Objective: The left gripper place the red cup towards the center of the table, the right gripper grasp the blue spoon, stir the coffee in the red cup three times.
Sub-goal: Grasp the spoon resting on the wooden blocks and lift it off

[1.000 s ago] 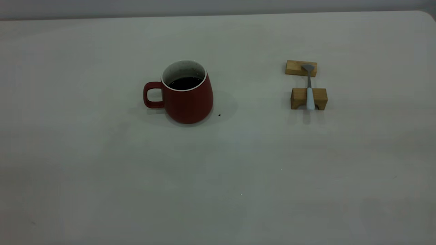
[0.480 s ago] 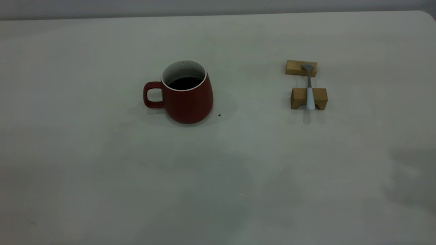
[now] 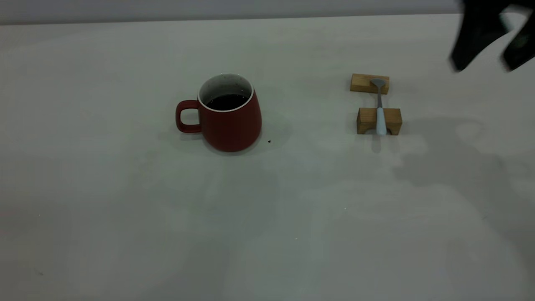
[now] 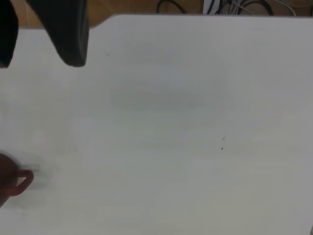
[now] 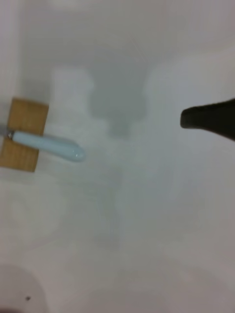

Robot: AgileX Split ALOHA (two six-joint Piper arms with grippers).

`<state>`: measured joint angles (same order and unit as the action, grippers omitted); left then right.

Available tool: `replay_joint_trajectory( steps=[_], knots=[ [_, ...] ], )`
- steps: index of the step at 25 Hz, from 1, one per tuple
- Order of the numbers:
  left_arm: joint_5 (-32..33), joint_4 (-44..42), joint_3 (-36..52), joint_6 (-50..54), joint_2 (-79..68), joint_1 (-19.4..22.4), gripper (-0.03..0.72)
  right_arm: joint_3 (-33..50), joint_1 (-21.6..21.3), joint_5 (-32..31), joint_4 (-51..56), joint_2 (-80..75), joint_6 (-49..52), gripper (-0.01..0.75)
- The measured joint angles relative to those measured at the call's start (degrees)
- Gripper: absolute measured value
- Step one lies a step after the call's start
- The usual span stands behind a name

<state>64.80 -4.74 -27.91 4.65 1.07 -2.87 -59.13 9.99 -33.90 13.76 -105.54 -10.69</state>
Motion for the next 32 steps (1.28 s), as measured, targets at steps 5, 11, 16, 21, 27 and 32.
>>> replay_joint_trajectory(
  steps=[5,11,16,21,27,32],
  knots=[
    [0.0,0.0,0.0,0.0,0.0,0.0,0.328,-7.4,3.4,0.3,0.1,-11.8,-0.4,0.678],
    [0.0,0.0,0.0,0.0,0.0,0.0,0.328,-13.6,4.5,0.1,0.1,-19.7,-0.4,0.676],
    [0.0,0.0,0.0,0.0,0.0,0.0,0.328,-16.7,5.4,0.0,0.3,-23.7,-0.6,0.674],
    [0.0,0.0,0.0,0.0,0.0,0.0,0.328,-19.3,5.5,0.0,1.7,-27.2,-1.9,0.672],
    [0.0,0.0,0.0,0.0,0.0,0.0,0.328,-19.9,5.5,0.3,2.1,-29.7,-2.1,0.66],
    [0.0,0.0,0.0,0.0,0.0,0.0,0.328,-19.9,5.5,2.1,2.1,-30.8,-2.5,0.641]
  ],
)
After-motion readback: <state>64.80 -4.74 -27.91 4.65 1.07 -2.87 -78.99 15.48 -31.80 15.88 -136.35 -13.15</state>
